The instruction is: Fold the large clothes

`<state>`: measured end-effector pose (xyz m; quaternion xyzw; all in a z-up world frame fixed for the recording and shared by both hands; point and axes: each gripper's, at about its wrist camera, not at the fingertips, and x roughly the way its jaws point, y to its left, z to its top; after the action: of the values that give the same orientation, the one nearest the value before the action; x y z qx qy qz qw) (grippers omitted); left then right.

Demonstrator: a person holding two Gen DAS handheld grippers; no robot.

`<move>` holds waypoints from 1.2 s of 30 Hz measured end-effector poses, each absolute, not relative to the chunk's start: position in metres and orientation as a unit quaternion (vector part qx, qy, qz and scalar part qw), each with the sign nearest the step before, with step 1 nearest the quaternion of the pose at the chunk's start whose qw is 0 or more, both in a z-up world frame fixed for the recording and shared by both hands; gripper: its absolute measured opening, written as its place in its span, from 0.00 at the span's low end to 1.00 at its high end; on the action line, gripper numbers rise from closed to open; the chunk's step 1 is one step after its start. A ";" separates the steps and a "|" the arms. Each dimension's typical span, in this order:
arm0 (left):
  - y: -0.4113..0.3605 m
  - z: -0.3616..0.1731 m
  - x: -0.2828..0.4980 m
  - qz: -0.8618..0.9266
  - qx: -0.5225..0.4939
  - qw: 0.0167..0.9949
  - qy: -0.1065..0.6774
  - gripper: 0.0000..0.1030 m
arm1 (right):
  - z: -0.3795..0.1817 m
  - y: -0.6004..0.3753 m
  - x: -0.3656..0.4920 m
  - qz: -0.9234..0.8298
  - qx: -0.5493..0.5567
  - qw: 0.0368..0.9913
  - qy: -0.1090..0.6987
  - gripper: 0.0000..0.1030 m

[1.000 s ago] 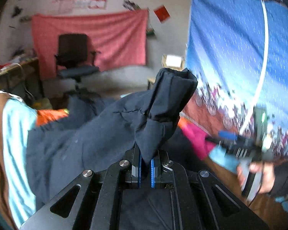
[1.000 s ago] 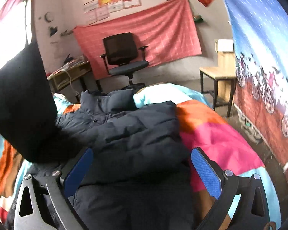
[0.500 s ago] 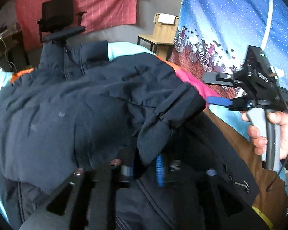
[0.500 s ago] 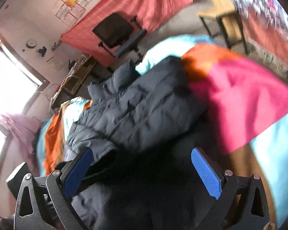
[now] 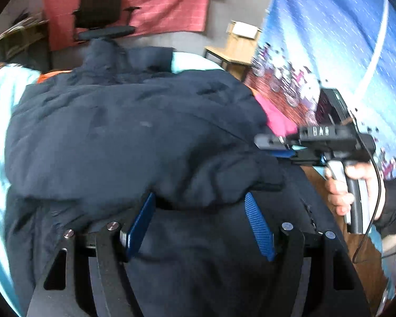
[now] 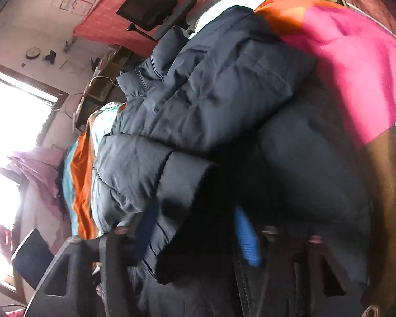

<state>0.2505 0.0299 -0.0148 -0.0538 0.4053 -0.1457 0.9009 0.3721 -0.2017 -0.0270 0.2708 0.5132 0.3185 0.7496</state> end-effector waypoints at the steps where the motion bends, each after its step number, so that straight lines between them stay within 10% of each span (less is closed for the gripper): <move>1: 0.037 -0.011 0.249 -0.128 -0.052 0.906 0.400 0.62 | -0.026 -0.201 0.371 0.318 0.270 0.748 0.516 0.12; 18: 0.130 -0.016 0.300 0.053 -0.049 0.912 0.405 0.63 | 0.043 -0.217 0.378 0.247 0.160 0.861 0.415 0.06; 23: 0.144 -0.029 0.308 0.057 -0.071 0.900 0.426 0.63 | 0.016 -0.204 0.385 0.184 0.104 0.863 0.458 0.21; 27: 0.147 -0.016 0.309 0.035 -0.085 0.912 0.399 0.63 | 0.038 -0.206 0.370 0.166 0.061 0.905 0.388 0.57; 36: 0.123 -0.041 0.341 0.035 -0.031 0.902 0.430 0.74 | 0.032 -0.123 0.369 0.289 -0.050 0.882 0.369 0.58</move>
<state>0.3411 0.1235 -0.0413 -0.0310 0.4301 0.0347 0.9016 0.3688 -0.1230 0.0318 -0.0501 0.3685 0.2887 0.8822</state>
